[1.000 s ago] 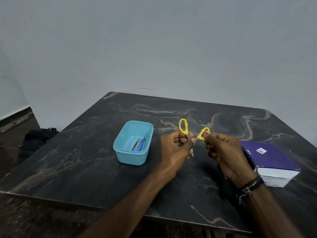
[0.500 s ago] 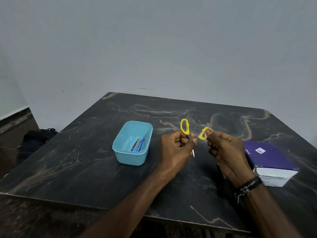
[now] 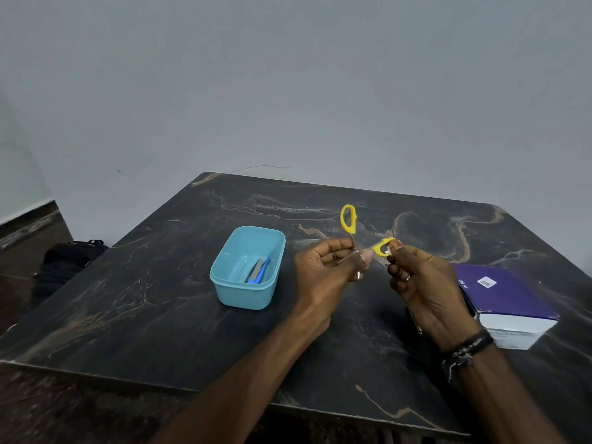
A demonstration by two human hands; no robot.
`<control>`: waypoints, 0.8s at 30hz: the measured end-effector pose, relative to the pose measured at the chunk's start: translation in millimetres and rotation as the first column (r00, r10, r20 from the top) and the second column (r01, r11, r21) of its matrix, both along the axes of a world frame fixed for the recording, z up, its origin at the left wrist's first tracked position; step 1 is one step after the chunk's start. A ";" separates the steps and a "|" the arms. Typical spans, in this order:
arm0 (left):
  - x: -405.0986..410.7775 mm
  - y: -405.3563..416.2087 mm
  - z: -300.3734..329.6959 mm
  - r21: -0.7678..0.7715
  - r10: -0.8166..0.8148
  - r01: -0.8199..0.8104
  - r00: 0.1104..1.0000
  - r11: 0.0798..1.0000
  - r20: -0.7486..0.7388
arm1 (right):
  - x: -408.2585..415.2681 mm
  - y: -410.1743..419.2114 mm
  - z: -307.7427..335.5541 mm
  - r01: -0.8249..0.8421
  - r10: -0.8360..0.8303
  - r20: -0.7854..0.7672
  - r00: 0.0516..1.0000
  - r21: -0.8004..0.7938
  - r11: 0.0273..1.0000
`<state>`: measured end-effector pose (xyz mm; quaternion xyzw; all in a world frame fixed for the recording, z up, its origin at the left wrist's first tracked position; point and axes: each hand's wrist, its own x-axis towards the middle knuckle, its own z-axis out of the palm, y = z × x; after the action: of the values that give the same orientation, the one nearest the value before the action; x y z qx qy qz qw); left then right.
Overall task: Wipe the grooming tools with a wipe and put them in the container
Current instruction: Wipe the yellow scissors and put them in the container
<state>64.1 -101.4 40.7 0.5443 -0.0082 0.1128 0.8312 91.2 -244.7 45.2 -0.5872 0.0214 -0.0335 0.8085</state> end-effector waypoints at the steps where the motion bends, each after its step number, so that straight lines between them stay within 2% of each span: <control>1: -0.2 -0.1 0.4 -0.012 0.002 -0.002 1.000 1.000 -0.002 | -0.8 0.6 0.7 -0.011 0.011 -0.015 1.000 0.000 1.000; 7: 2.7 0.1 1.4 -0.116 0.065 -0.067 0.998 0.991 -0.019 | -4.6 5.6 2.1 -0.077 0.073 -0.049 0.996 -0.080 0.994; 15: 4.6 4.6 -1.1 -0.174 0.078 -0.092 0.993 0.980 -0.087 | -5.3 6.8 -3.4 -0.151 0.158 0.014 0.987 -0.216 0.964; 20: 5.9 7.5 -1.3 -0.089 0.116 -0.126 0.988 0.988 -0.104 | -6.6 4.7 -2.8 -0.137 0.151 0.037 0.988 -0.247 0.959; 24: 6.3 9.4 -2.0 0.047 0.132 -0.127 0.986 0.991 -0.098 | -7.4 3.0 -3.5 -0.093 0.124 0.084 0.989 -0.304 0.948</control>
<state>70.4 -92.1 38.7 0.5657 0.0667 0.1388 0.8101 83.8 -241.6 41.7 -0.7007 -0.0575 -0.0218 0.7108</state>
